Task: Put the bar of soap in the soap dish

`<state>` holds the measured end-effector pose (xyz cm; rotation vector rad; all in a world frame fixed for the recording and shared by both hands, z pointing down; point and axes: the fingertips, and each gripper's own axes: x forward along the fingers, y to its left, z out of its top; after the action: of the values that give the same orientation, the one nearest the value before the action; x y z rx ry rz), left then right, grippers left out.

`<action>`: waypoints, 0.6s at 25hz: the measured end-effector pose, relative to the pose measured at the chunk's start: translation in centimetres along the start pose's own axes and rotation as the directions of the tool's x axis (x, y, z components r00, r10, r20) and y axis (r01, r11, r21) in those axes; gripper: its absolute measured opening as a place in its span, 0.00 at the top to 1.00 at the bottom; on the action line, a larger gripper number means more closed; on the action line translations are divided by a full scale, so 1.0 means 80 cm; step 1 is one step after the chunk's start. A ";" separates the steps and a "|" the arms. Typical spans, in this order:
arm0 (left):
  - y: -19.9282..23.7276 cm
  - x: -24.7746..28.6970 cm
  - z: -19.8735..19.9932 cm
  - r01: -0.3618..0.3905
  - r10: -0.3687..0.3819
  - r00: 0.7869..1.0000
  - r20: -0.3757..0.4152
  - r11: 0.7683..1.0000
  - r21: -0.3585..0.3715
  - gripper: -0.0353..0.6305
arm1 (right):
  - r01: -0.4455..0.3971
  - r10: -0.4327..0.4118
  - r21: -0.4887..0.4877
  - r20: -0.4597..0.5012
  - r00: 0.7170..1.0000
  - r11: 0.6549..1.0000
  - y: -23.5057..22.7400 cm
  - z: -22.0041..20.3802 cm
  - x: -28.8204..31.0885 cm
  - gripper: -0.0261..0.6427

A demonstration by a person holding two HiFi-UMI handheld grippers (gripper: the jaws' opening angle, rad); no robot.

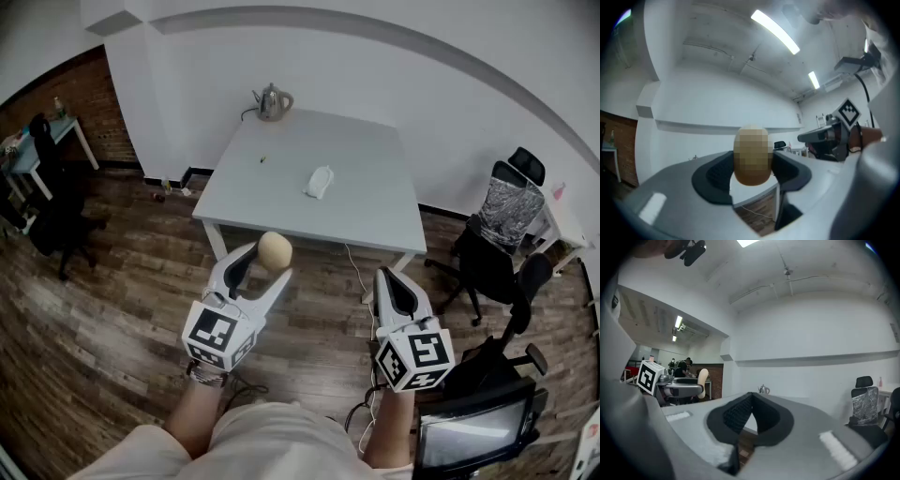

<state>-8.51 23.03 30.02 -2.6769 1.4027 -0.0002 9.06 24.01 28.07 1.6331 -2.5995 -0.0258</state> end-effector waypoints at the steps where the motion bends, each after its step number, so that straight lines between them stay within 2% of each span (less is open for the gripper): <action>1: -0.002 0.000 -0.001 0.004 -0.004 1.000 -0.001 1.000 0.002 0.54 | 0.000 0.000 0.006 0.001 1.000 1.000 0.001 -0.001 -0.001 0.96; 8: -0.006 0.002 0.002 0.014 -0.014 1.000 0.002 1.000 0.012 0.54 | -0.003 0.003 0.007 0.019 1.000 1.000 0.004 0.001 -0.001 0.96; 15: -0.007 0.002 -0.005 0.002 -0.002 1.000 -0.017 1.000 -0.010 0.54 | -0.020 0.020 0.022 0.013 1.000 1.000 0.004 -0.004 0.001 0.96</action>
<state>-8.00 23.20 30.47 -2.6927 1.4080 -0.0163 8.79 24.12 28.40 1.6190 -2.6346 -0.0067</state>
